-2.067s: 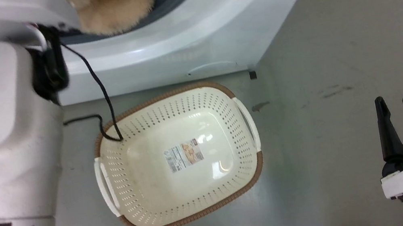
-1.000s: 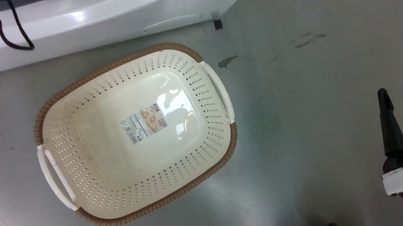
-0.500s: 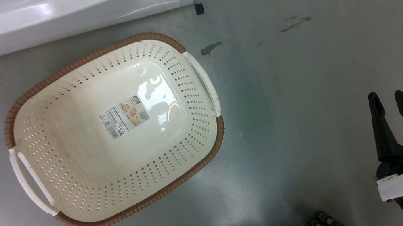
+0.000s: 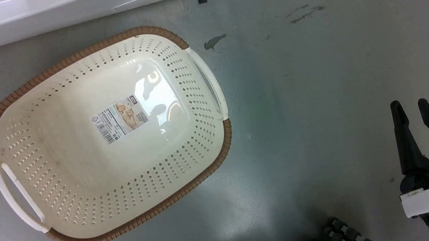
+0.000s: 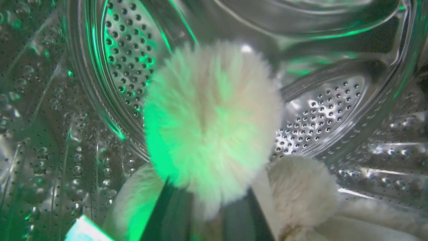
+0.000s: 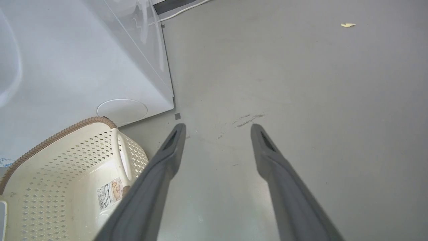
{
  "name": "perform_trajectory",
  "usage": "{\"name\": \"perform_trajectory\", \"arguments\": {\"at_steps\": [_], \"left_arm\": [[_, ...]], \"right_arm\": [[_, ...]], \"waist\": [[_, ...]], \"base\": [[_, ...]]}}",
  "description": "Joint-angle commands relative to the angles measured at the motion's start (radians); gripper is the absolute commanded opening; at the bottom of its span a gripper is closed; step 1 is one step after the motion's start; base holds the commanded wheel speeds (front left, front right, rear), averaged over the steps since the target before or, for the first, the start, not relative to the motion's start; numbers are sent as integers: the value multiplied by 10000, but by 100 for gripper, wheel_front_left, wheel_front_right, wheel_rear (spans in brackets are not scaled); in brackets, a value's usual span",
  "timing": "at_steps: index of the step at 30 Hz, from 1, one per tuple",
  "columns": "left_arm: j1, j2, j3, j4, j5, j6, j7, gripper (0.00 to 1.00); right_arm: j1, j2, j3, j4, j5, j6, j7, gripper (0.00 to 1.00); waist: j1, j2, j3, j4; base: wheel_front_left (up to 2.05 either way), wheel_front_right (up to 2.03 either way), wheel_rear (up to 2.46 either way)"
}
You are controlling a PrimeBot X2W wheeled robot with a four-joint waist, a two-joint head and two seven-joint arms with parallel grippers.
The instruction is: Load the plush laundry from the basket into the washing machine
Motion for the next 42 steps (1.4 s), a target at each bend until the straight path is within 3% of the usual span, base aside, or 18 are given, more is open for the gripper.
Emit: {"name": "perform_trajectory", "arguments": {"at_steps": [1,7,9,10,27,42], "left_arm": [[-202,47,-6,126,6,-67,-55,0],[-256,-59,-79,644,-122,-157,178,0],[-314,-96,-140,775,-123,-197,235,41],[-338,-114,-165,839,-124,-211,248,100],[-250,-571,-412,1366,-252,-563,-79,100],[649,-1435,-535,1624,-483,-795,-207,100]], "right_arm": [[42,-18,14,-27,24,6,-95,100],[32,-18,-21,-22,10,6,-105,100],[11,-18,-41,-30,-3,6,-106,100],[3,-18,-49,-33,-10,6,-107,100],[-198,-18,-252,-246,-307,6,-77,100],[-450,-18,-648,-502,-587,6,288,100]], "waist": [[-1,-1,12,11],[-1,-1,53,69],[-1,-1,75,95],[-1,-1,80,109],[-1,-1,-163,465],[-1,-1,-766,1034]], "base": [[0,0,0],[0,0,0],[0,0,0],[0,0,0],[0,0,0],[0,0,0]]}}
